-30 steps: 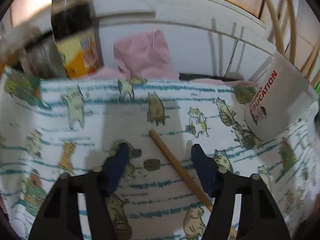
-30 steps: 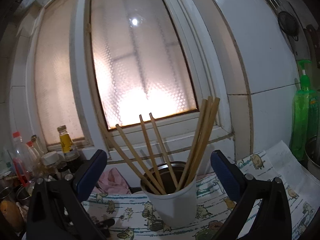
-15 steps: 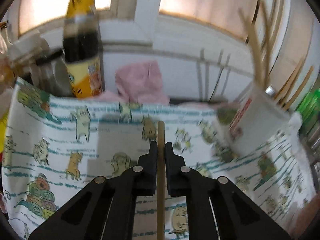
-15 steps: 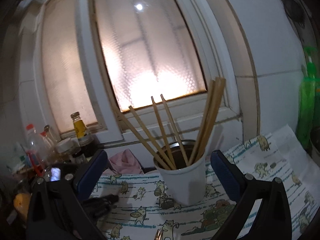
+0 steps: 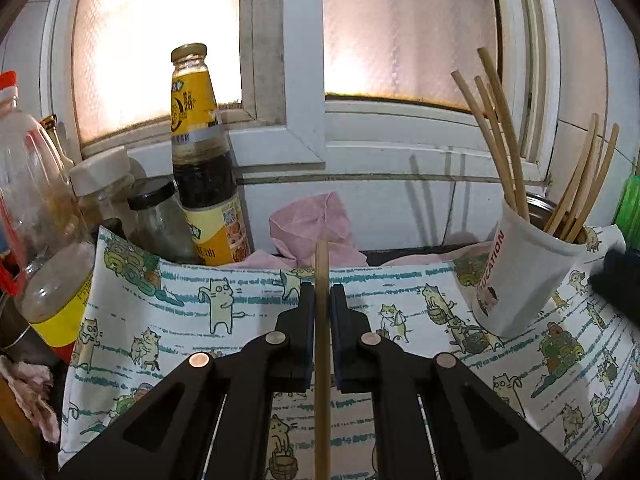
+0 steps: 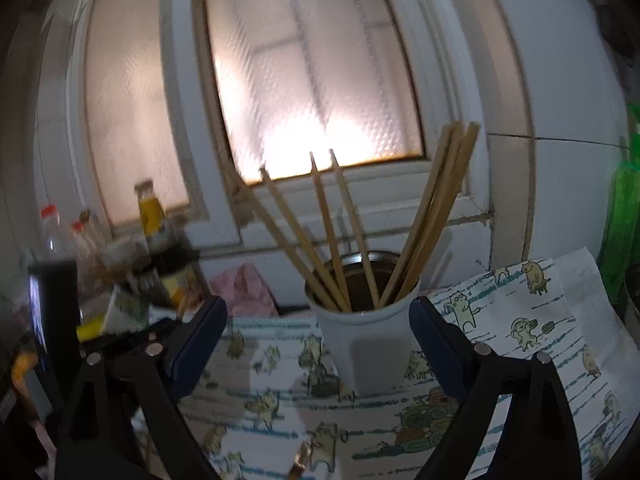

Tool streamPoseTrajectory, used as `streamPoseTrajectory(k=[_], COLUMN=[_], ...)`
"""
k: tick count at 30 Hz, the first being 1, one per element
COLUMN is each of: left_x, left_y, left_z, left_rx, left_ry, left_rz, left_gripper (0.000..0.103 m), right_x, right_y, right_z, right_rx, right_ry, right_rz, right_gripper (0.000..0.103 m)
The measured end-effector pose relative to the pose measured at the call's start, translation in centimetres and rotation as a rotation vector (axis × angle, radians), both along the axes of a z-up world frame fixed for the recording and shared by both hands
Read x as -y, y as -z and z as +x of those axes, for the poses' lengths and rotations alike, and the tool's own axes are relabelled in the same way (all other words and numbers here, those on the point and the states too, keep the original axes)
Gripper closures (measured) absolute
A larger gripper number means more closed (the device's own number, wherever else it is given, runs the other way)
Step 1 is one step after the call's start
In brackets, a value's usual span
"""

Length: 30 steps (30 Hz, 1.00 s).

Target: Organize utensils

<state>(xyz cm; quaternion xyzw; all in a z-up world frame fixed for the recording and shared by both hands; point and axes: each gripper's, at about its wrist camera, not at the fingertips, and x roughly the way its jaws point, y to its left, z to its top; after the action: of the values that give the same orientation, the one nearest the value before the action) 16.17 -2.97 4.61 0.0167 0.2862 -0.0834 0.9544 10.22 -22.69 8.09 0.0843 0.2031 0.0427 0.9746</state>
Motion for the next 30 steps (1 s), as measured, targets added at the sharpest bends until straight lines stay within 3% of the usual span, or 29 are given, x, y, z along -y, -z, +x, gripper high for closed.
streamPoseTrajectory(k=[3,7,10,13,17,25,27,30], left_x=[0.0,0.5,0.6,1.1,1.7,1.2,1.3,1.7], left_y=[0.9,3.3,4.7,5.6,5.9,5.8,5.8,5.9], left_z=[1.0,2.9,3.7,4.0,3.9,4.3,4.2,4.0], left_rx=[-0.062,-0.23,-0.322,-0.367,-0.364,-0.38,-0.373,-0.354], left_ry=[0.012,0.008,0.011,-0.005,-0.013,-0.021,-0.024,-0.037], left_rz=[-0.023,0.036,0.033,0.079,0.124,0.092,0.109,0.163], left_gripper=[0.097,0.097,0.097,0.096,0.096,0.096,0.094,0.085], right_x=[-0.5,-0.5,-0.2,-0.1,-1.2,-5.2,-5.4,-4.9], right_y=[1.4,3.2,4.0,4.5,6.0,8.4,8.5,9.0], right_z=[1.0,1.4,1.7,1.6,1.2,1.1,0.7,0.2], right_rx=[-0.157,-0.326,-0.42,-0.469,-0.595,-0.686,-0.651,-0.617], right_ry=[-0.121,-0.152,-0.142,-0.147,-0.19,-0.182,-0.143,-0.11], right_rz=[-0.038,-0.032,-0.013,-0.01,0.002,-0.105,-0.146,-0.179], right_gripper=[0.016,0.021,0.024,0.029,0.048,0.071,0.086,0.092])
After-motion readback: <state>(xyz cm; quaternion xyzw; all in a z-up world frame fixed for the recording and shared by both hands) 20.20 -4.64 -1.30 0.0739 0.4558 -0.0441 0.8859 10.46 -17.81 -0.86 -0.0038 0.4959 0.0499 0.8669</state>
